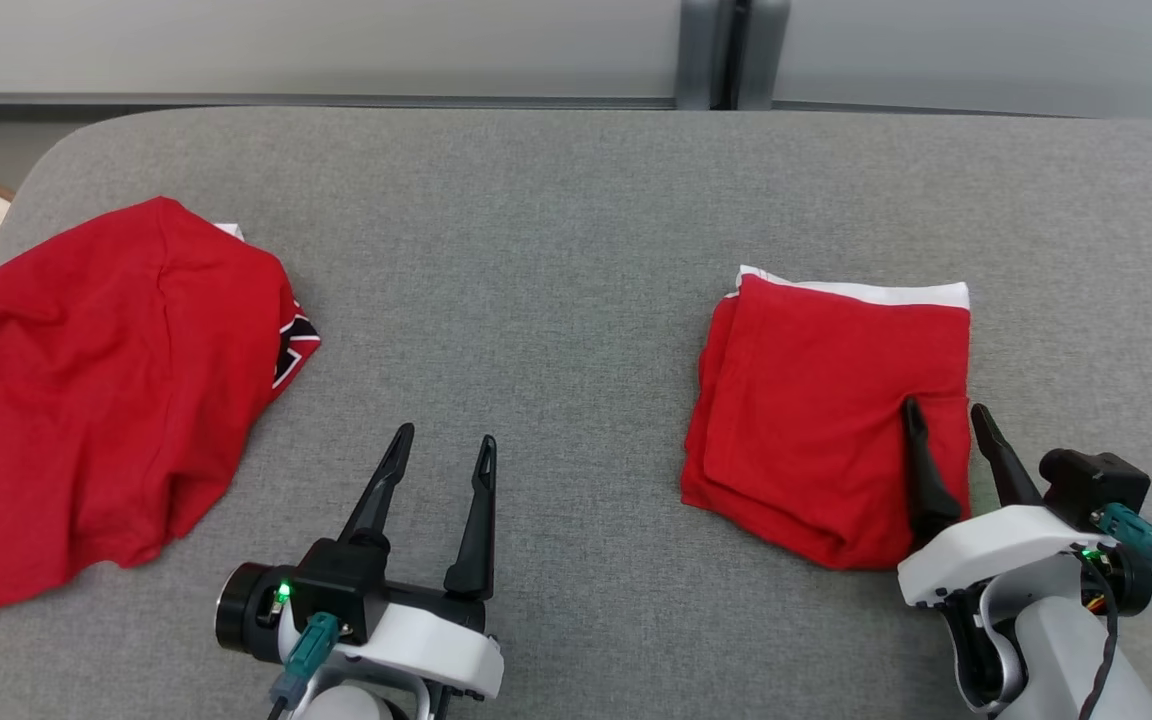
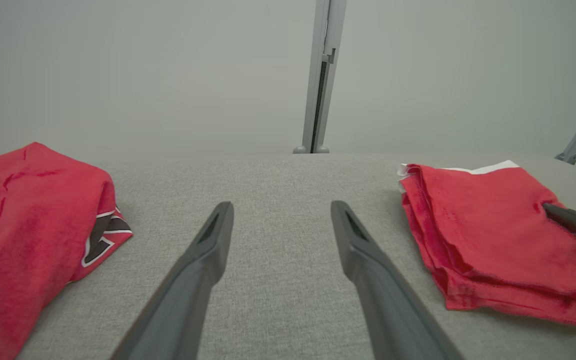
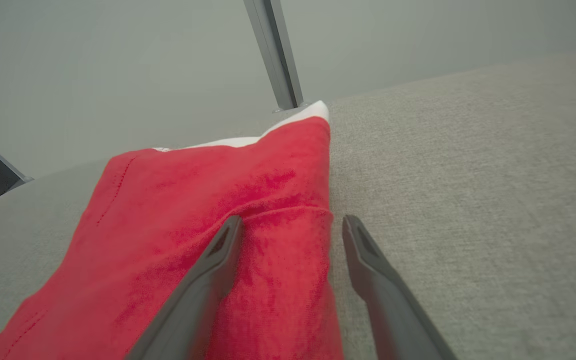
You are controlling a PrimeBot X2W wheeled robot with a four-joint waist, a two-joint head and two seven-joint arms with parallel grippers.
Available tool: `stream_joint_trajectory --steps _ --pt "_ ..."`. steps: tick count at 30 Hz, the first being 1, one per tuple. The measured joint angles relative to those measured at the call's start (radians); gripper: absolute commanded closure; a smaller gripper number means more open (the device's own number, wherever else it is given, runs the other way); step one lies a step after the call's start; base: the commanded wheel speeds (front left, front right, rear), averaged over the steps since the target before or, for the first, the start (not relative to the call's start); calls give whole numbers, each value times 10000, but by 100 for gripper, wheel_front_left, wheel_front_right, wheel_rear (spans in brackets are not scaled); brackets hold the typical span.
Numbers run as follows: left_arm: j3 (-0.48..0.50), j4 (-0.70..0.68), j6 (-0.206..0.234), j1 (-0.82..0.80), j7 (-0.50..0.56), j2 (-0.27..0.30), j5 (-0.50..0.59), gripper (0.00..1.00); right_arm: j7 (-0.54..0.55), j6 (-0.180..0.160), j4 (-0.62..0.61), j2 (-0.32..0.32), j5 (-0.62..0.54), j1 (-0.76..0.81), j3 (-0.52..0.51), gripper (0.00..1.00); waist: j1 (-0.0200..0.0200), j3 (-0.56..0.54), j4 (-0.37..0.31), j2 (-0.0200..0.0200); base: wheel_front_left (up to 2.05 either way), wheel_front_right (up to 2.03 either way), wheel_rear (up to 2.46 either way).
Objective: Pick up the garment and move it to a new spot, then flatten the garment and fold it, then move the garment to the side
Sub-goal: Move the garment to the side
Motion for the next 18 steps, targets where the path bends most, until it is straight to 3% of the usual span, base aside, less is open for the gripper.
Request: stream_joint_trajectory --steps 2,3,4,5,11,18 --pt "-92 12 23 -87 0 2 -48 0 0 0 391 -38 42 -223 19 0 0 139 139 0 0 0 0" --pt "-128 10 25 -139 0 0 -58 0 -4 0 587 -59 42 -330 46 7 0 196 204 -1 0 0 0" --pt "-153 10 36 -157 0 -2 -59 0 -2 0 763 -79 42 -416 75 64 0 242 257 -1 0 0 0" --pt "-171 17 40 -157 2 0 -67 0 -4 0 957 -100 40 -505 121 100 0 281 298 0 0 0 0" --pt "-219 -10 111 -233 2 2 -127 0 -263 0 1620 -426 -403 -973 570 100 0 335 232 -1 0 0 0" --pt "-370 -219 4 -395 0 0 12 0 -554 0 1712 -1037 -1127 -1434 1221 100 0 298 -339 -1 0 0 0"
